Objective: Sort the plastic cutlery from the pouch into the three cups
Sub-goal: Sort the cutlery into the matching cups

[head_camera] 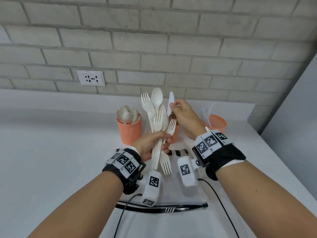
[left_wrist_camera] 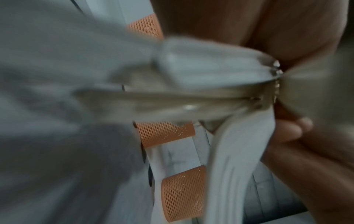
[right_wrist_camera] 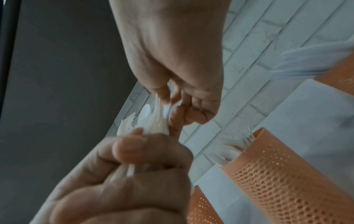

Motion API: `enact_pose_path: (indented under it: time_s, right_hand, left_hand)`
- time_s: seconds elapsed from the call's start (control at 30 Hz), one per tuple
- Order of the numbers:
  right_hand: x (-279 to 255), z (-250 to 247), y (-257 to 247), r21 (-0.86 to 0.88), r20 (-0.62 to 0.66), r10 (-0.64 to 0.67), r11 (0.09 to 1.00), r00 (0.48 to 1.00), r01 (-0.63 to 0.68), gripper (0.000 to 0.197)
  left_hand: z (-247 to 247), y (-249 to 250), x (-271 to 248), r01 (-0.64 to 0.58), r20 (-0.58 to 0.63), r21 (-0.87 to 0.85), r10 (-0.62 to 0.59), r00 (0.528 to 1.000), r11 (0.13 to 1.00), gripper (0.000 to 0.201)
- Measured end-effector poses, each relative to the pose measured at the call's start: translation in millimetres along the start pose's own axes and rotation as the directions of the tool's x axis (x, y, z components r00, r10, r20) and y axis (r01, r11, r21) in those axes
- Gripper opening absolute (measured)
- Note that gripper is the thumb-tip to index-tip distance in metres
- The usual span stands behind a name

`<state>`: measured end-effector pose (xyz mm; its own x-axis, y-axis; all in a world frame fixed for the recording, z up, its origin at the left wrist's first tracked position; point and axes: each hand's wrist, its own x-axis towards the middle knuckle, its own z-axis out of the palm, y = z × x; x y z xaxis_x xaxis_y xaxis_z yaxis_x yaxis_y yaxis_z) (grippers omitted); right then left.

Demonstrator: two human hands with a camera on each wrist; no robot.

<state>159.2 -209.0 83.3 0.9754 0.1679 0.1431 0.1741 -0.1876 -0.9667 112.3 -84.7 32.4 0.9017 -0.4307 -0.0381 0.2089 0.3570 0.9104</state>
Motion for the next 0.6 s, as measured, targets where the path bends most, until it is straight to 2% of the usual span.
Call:
enact_pose_path:
  time_s: [0.07,0.1,0.23,0.33,0.43,0.5,0.57,0.6]
  right_hand:
    - [-2.8,-2.1,1.7,-0.048,0.116,-0.003,0.999,0.993,0.009,0.016]
    - [-3.0,-5.3,1.2,-0.045,0.109,-0.007,0.999,0.994,0.012,0.017]
    - [5.5,-30.8,-7.2,0.009,-0.131,-0.053,0.998,0.990,0.054,0.014]
    - [15.8,-57.4,-14.8,0.025,-0.333,-0.143,0.987,0.932,0.160,0.019]
    - [21.6,-83.3,-12.7,-0.184,-0.477,-0.324,0.946,0.817,0.268,0.017]
    - [22.9,-98.2,-2.2,-0.371,-0.485,-0.460,0.878,0.744,0.302,0.022]
    - [23.6,-109.2,14.7,-0.510,-0.448,-0.518,0.817,0.729,0.268,0.022]
    - [23.8,-112.7,25.2,-0.559,-0.429,-0.504,0.800,0.749,0.218,0.022]
  left_hand:
    - [2.8,-0.2,1.0,-0.006,-0.004,0.029,0.006,1.000,1.000,0.003]
    - [3.7,-0.7,1.6,-0.011,-0.008,0.035,0.011,1.000,0.999,0.005]
    - [5.0,-3.5,6.4,-0.012,-0.039,0.064,0.015,0.999,0.998,0.010]
    - [7.5,-6.3,11.6,0.002,-0.086,0.089,0.006,0.996,0.996,0.009]
    - [11.1,-10.2,15.9,0.004,-0.138,0.080,0.008,0.990,0.997,0.007]
    - [13.7,-10.9,18.8,-0.007,-0.162,0.066,0.017,0.987,0.998,0.008]
    - [17.0,-10.3,21.1,-0.017,-0.164,0.051,0.025,0.986,0.999,0.008]
    - [18.8,-10.0,22.0,-0.023,-0.162,0.042,0.029,0.986,0.999,0.008]
